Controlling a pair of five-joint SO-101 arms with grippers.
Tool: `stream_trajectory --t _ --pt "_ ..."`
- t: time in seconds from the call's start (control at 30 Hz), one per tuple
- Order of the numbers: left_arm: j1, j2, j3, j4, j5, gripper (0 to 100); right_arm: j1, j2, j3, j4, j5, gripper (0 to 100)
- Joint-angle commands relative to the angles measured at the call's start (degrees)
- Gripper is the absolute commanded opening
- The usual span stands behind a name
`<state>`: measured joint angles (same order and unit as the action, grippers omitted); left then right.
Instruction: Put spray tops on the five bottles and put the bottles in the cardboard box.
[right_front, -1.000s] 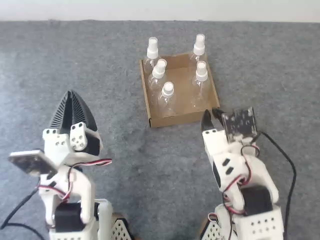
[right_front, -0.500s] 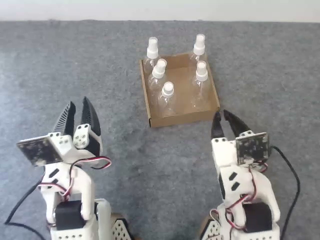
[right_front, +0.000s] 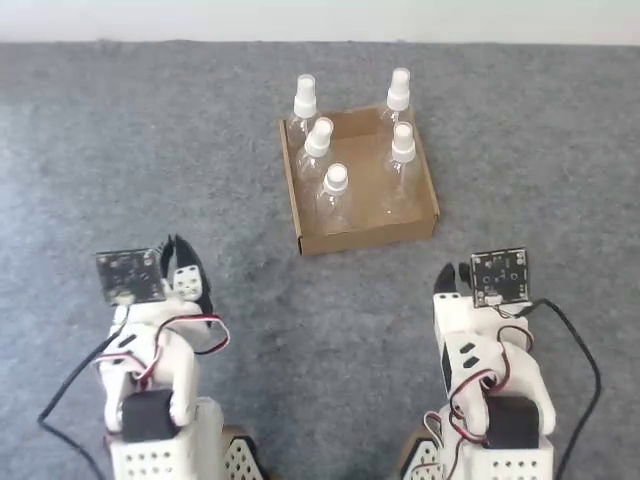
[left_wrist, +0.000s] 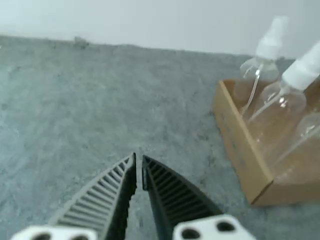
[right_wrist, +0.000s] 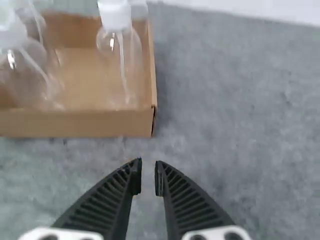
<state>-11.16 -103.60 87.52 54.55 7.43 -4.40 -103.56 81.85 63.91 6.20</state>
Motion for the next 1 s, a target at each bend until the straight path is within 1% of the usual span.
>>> stream_trajectory --t 0.0,0.1,0.23,0.4,0.57,0.73,0.93,0.97 --pt "0.00 -0.97 5.14 -2.11 -0.79 1 0.84 -0.57 -0.62 3.74 0.26 1.7" --pt "0.26 -0.97 8.66 -4.92 -0.79 1 0.84 -0.57 -0.18 5.49 0.26 1.7" --pt "0.35 -0.79 9.01 -3.16 -0.44 1 0.57 -0.57 6.77 4.09 0.26 1.7" --pt "0.26 -0.79 9.01 1.67 -0.44 1 0.84 -0.22 14.77 0.13 0.26 1.7" --pt "0.00 -0.79 9.01 5.80 -0.62 1 0.48 -0.48 14.59 4.09 0.26 1.7" --pt "-0.09 -0.79 9.01 9.67 -0.62 1 0.92 -0.48 14.59 10.77 0.62 1.7" --pt "-0.09 -0.79 9.01 18.02 -0.70 1 0.92 -0.48 14.59 11.12 0.62 1.7" --pt "-0.09 -0.79 9.01 18.02 -0.53 1 0.84 -0.48 14.59 11.12 0.62 1.7"
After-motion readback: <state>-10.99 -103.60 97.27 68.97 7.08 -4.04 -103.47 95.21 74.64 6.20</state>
